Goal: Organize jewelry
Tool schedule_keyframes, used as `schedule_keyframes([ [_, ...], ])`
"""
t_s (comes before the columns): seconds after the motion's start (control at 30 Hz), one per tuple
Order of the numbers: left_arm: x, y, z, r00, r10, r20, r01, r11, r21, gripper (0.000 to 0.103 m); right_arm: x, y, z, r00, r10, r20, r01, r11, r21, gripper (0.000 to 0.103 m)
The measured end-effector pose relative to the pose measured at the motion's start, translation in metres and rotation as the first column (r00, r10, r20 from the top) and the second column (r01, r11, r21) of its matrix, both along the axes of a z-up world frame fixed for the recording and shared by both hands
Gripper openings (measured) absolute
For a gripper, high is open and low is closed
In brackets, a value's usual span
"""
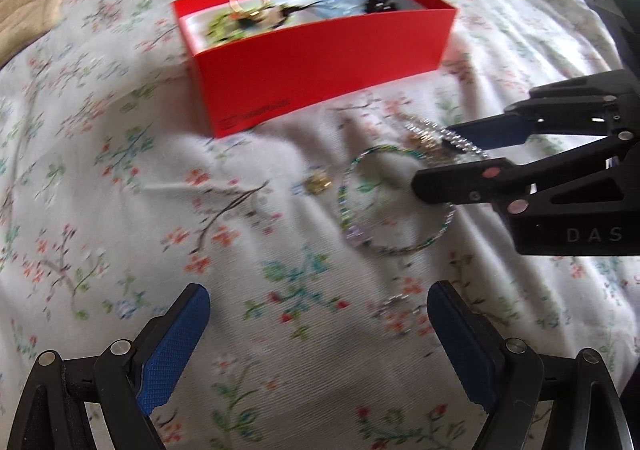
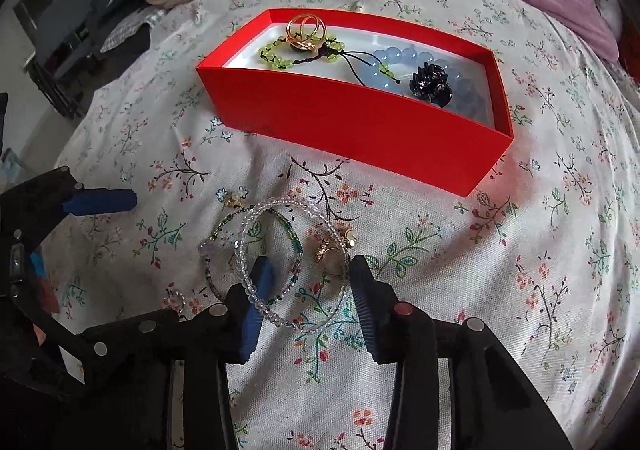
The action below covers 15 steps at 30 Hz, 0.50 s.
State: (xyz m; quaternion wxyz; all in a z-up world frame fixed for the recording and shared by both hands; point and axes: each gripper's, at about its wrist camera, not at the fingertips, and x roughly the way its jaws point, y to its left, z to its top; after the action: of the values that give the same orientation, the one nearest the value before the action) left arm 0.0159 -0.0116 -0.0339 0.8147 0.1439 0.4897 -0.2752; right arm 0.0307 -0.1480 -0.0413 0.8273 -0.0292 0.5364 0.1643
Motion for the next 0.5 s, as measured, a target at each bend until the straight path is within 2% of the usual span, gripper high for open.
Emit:
schedule_keyframes([
  [0.27,-0.003,-0.023,0.002,0.997,-0.075,0.019,0.076,0.996,-0.047,0.091,-0.005,-0.019,0.003,1.0,-0.015,0.005,0.015,0.999,-0.05,0.04],
  [0.5,-0.004,-0.046,0.003,0.989,-0.15,0.02,0.151,0.986,-0.067,0.091,-0.011,-0.046,0.005,0.999,-0.014,-0.032,0.012,0.999,-0.045,0.041],
])
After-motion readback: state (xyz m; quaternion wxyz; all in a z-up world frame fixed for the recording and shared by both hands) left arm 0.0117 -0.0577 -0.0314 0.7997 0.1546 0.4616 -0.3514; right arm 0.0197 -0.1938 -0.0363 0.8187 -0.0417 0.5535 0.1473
